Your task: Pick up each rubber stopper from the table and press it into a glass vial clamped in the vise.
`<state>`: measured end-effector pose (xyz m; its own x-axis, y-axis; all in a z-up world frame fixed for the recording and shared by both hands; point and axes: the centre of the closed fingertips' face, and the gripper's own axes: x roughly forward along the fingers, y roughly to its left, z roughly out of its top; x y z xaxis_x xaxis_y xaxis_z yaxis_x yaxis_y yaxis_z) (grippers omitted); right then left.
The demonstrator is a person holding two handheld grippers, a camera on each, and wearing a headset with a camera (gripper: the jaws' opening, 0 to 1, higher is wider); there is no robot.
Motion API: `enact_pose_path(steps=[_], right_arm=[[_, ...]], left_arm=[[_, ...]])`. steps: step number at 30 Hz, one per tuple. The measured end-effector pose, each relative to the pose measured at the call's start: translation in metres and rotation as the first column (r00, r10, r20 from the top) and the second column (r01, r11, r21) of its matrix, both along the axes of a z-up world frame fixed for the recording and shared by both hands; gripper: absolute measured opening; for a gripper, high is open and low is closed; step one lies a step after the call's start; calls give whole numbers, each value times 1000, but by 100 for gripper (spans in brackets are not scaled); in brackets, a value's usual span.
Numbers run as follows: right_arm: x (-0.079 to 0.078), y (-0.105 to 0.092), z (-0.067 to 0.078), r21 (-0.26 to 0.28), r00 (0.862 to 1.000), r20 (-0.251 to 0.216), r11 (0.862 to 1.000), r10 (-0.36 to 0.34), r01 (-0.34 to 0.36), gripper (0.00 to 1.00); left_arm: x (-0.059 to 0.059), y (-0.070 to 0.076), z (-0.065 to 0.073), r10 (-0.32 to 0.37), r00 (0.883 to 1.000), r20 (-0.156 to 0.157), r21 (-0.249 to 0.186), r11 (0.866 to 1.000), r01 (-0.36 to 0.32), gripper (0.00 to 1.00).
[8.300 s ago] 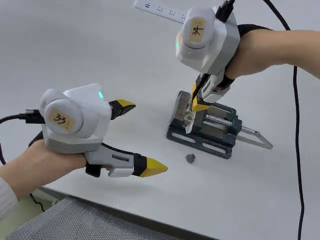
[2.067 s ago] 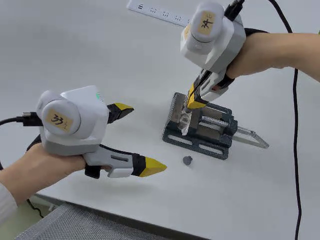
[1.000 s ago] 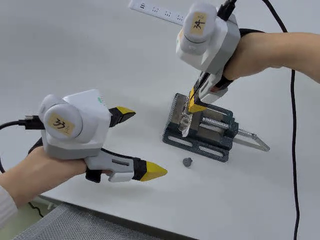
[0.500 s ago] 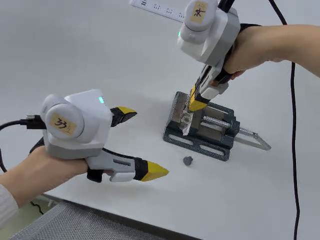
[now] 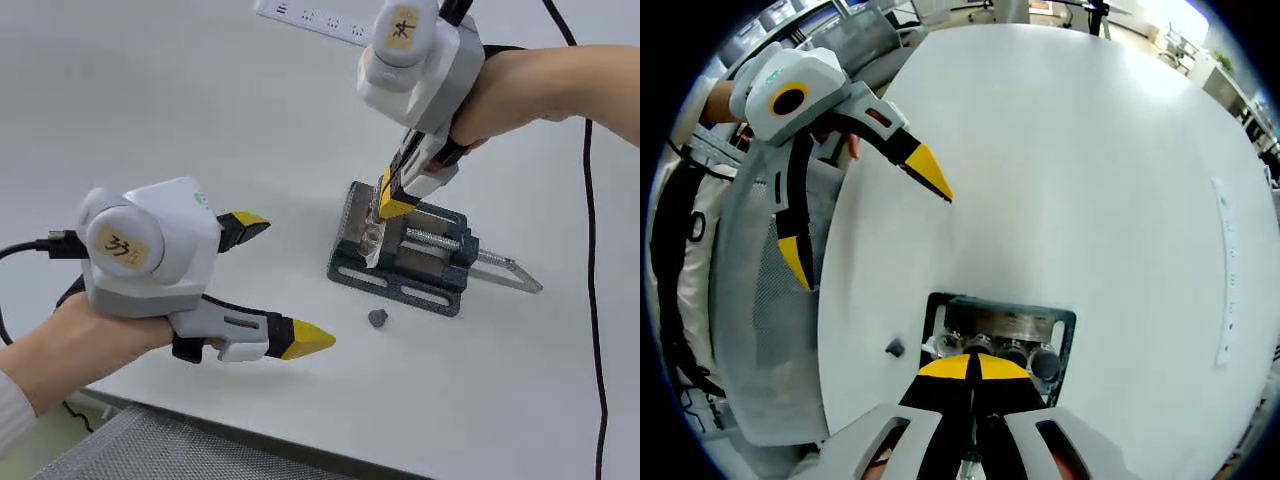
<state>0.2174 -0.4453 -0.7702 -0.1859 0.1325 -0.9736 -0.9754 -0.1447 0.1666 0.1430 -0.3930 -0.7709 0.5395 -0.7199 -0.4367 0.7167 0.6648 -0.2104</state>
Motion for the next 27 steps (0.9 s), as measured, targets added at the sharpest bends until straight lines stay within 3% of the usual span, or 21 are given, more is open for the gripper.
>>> enact_pose_path(steps=[8,17,20,27], right_arm=[[-7,-3,4,30,1000,10,1000,7,-7,1],[-16,-12,8,109,999,19,993,-39,37,15],[-24,-15,13,149,998,0,987,-59,58,18],[-34,-16,18,261,992,-3,957,-128,124,35]], left_arm=[[1,-3,4,-8,1000,6,1,1000,8,85],[1,-5,6,-13,1000,8,3,1000,13,86],[1,-6,7,-15,1000,9,4,1000,15,86],[0,-10,9,-21,1000,11,5,1000,21,86]])
